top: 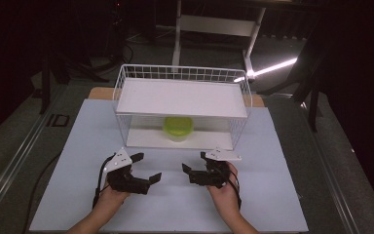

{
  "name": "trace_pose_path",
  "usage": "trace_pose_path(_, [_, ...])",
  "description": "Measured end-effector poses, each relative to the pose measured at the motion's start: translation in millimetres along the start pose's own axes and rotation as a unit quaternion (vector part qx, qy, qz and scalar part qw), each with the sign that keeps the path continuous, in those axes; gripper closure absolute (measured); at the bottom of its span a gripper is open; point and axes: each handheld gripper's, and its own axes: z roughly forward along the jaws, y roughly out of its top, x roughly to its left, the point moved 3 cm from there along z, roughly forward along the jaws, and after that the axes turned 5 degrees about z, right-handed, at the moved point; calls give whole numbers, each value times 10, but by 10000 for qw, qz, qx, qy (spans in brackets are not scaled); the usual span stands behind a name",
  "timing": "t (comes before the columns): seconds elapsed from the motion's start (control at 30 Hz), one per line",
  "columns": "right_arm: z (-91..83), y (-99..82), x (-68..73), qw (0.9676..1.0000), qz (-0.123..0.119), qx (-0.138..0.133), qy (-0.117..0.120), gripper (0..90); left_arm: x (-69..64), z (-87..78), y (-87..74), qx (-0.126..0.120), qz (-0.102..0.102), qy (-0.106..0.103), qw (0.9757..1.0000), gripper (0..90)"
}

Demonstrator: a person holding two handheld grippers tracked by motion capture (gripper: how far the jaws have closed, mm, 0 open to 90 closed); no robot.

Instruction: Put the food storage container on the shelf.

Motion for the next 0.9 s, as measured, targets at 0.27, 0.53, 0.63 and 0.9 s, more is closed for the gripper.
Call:
trace_pose_path(0.27, [-141, -50, 26, 9996, -268, 7, -45, 157, -9, -131, -43, -29, 57, 19, 10000, 11])
trace_pose_path(0.53, [-323, -159, 6, 9993, -365, 14, 8, 157, -42, -246, -137, -34, 25, -40, 10000, 11])
trace_pose_path(0.63, [-387, -197, -10, 9994, -358, 32, 16, 157, -65, -277, -168, -55, 50, -60, 10000, 11])
trace_pose_path(0.9, [-450, -311, -109, 9994, -323, 38, -95, 159, -120, -272, -252, -57, 59, -125, 9999, 11])
